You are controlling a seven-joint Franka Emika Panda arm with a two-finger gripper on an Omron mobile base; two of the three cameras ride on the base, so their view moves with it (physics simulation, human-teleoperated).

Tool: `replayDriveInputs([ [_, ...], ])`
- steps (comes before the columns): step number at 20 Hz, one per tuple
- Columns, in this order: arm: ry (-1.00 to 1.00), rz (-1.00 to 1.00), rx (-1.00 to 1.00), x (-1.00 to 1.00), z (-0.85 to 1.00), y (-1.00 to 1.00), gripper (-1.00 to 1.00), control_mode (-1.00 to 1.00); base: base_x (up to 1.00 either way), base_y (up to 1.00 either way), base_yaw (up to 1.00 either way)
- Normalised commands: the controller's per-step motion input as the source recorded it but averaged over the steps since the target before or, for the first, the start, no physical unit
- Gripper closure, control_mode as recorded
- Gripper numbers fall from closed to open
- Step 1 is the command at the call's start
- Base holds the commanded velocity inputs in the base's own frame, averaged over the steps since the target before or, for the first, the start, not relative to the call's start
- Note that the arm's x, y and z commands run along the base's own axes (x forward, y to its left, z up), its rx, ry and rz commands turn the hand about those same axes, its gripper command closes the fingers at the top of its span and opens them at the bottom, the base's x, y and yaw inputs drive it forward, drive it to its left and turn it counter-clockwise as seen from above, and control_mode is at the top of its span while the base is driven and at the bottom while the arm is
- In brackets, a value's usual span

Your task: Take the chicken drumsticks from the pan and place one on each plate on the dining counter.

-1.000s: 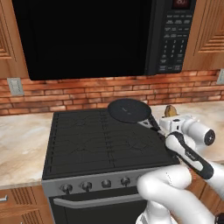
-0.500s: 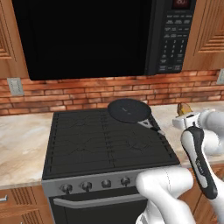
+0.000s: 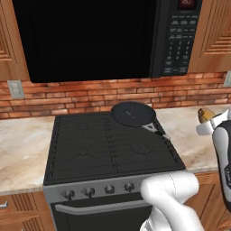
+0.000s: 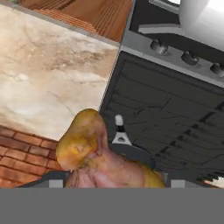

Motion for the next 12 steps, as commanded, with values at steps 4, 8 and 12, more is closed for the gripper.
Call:
replayDriveInputs([
  [4,0.0,0.1,-0.39,-0.53,-1.0,0.63,1.0,-1.0,0.0,0.0,0.0],
  [8,-0.07,0.11,-0.34,-0.51,-0.99,0.7,1.0,-1.0,0.0,0.0,0.0],
  [12,-0.04,0.04,-0.27,-0.47,-0.59,0.46,1.0,-1.0,0.0,0.0,0.0],
])
